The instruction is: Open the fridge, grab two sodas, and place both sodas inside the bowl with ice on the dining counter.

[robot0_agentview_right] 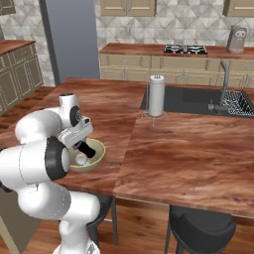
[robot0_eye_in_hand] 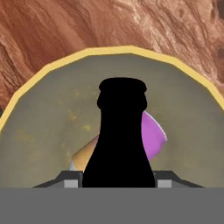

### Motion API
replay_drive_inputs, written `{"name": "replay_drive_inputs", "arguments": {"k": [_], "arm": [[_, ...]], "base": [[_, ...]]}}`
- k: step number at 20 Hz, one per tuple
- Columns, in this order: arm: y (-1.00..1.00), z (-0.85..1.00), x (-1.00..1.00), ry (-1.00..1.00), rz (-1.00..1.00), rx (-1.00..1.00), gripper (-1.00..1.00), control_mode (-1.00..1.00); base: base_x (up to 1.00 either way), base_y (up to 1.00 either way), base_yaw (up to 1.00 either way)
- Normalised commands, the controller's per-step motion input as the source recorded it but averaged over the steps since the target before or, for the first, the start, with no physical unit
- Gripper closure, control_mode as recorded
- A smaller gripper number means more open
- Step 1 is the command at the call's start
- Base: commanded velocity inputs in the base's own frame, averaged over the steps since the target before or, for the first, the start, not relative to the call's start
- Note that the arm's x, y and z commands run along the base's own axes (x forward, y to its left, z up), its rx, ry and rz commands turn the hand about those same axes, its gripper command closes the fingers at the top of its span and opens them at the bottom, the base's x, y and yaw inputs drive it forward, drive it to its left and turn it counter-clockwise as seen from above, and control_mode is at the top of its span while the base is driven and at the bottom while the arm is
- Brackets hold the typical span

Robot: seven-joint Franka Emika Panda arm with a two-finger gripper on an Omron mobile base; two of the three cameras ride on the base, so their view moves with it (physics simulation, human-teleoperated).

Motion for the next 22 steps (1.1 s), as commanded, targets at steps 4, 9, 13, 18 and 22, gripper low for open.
{"name": "replay_drive_inputs", "arguments": {"k": [4, 9, 13, 18, 22], "arm": [[0.00, -0.11, 0.01, 0.01, 0.03, 0.00, 1.00, -1.00], [0.00, -0.18, 0.00, 0.01, 0.02, 0.00, 1.00, -1.00], [0.00, -0.14, 0.00, 0.00, 0.02, 0.00, 1.00, -1.00], [0.00, -0.09, 0.00, 0.00, 0.02, 0.00, -1.00, -1.00], [0.00, 0.00, -0.06, -0.02, 0.01, 0.00, -1.00, -1.00]], "base": [[0.00, 0.00, 0.00], [0.00, 0.00, 0.00], [0.00, 0.00, 0.00], [0.00, 0.00, 0.00], [0.00, 0.00, 0.00]]}}
